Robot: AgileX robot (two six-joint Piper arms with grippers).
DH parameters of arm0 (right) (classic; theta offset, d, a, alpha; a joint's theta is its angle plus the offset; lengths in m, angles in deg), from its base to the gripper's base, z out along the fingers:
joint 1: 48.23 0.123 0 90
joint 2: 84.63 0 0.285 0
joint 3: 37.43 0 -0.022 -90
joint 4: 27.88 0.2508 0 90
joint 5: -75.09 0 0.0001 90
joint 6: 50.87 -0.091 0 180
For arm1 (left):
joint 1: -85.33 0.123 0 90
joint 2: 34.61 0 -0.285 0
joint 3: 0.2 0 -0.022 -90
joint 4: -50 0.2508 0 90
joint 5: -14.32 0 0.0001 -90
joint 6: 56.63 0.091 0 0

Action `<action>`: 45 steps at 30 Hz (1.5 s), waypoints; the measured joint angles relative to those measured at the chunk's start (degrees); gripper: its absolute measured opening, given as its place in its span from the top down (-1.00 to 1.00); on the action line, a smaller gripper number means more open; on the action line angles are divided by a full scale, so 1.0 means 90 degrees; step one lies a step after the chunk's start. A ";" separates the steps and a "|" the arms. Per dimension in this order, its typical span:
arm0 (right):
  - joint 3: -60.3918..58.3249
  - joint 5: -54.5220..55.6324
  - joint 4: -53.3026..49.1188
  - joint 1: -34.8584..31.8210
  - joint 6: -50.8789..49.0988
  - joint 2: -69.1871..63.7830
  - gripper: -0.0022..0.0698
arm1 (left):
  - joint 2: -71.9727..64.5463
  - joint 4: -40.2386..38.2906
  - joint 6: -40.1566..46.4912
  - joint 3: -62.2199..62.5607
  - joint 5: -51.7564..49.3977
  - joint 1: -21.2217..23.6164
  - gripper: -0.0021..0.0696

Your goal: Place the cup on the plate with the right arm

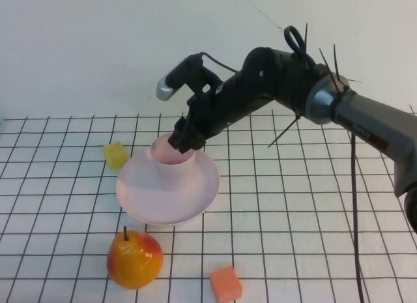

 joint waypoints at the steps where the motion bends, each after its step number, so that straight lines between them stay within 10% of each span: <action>1: 0.0108 -0.0060 0.0000 0.0000 0.0000 0.0000 -0.04 | 0.0000 0.0000 0.0000 0.0000 0.0000 0.0000 0.95; 17: 0.0713 -0.0820 -0.0905 0.0000 0.0245 0.1548 -0.01 | 0.0000 0.0000 0.0000 0.0000 0.0000 0.0000 0.95; 29: 0.0723 -0.2285 -0.3596 -0.0453 -0.0630 0.3966 0.86 | 0.0000 0.0000 0.0000 0.0000 0.0000 0.0000 0.95; 45: -0.1561 -0.3010 -0.4905 -0.0859 -0.1643 0.7191 0.94 | 0.0000 0.0000 0.0000 0.0000 0.0000 0.0000 0.95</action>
